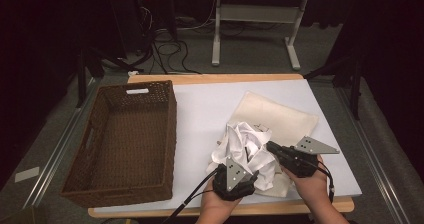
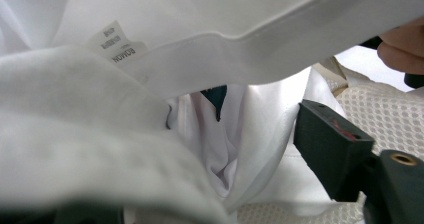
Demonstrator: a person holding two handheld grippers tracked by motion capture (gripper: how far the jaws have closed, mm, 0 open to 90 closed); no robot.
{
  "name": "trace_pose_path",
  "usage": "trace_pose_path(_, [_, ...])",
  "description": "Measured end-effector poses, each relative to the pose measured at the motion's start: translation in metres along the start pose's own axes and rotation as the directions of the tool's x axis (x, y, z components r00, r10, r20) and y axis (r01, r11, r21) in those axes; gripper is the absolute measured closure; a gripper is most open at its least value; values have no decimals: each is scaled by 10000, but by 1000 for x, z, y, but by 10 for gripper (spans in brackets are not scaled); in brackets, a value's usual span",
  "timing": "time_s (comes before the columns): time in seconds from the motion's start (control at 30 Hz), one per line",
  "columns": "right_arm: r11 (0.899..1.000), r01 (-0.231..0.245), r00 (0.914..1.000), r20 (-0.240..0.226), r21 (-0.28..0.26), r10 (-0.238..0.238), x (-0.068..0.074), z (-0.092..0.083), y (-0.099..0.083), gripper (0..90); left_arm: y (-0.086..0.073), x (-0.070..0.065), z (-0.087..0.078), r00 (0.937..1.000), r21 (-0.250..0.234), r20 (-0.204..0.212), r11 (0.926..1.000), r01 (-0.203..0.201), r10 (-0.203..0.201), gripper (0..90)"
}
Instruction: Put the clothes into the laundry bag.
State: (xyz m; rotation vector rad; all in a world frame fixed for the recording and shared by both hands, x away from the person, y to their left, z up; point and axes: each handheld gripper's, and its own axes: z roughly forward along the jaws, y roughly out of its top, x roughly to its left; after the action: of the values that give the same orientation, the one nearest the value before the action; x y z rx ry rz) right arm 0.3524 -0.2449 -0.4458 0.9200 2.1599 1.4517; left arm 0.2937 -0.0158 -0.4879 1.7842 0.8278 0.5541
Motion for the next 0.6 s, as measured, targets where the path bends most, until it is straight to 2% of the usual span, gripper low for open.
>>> trace_pose_path(0.13, [10000,41,10000,-7,16,-41,0,0,0,883,-1,0,1,9999,25,-37,9999,-123,123,608])
trace_pose_path(0.23, [10000,-4,10000,-20,21,4,0,0,0,882,-2,1,6,10000,231,0,9997,-74,74,695])
trace_pose_path(0.43, [10000,-50,10000,40,41,50,-2,0,1,883,-2,-2,20,9986,751,-42,9958,-528,532,766])
trace_pose_path(0.6, [10000,43,10000,35,-36,-43,0,-1,4,883,-4,-5,33,9981,1107,-83,9921,-594,607,778])
